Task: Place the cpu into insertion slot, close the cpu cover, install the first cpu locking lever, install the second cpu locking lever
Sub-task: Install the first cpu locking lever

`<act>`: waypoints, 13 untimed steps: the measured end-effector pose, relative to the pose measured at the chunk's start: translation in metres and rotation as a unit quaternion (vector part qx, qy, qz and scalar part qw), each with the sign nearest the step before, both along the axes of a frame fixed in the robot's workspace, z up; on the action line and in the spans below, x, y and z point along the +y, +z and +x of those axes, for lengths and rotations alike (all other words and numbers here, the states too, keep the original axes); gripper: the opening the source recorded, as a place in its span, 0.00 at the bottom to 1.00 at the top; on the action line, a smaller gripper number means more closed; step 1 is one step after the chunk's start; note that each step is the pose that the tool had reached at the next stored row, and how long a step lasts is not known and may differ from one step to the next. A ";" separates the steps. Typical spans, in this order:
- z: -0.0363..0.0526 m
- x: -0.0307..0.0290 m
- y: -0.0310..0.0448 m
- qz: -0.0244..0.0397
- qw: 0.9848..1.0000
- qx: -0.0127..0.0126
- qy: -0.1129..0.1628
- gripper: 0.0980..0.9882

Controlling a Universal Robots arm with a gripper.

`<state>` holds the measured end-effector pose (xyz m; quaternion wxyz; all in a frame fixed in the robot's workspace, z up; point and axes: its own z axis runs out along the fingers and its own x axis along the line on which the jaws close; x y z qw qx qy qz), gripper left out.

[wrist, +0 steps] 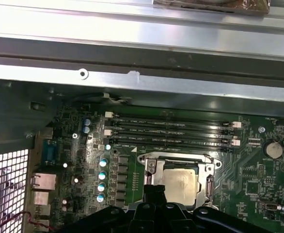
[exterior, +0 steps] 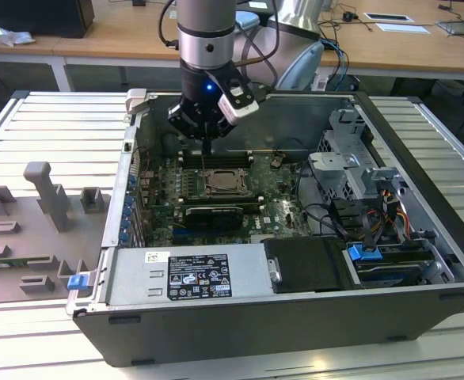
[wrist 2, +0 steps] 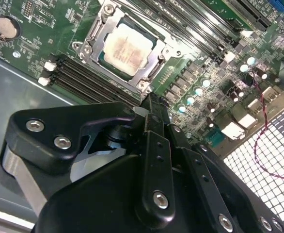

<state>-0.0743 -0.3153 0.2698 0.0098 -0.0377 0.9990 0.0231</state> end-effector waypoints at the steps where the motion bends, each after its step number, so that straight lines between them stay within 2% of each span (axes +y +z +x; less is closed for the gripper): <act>1: -0.0013 0.0000 -0.0004 0.000 1.000 0.000 0.000 0.01; 8: -0.0141 0.0002 -0.0062 0.001 1.000 -0.001 0.010 0.01; 13: -0.0202 0.0038 -0.0078 0.001 1.000 -0.001 0.010 0.01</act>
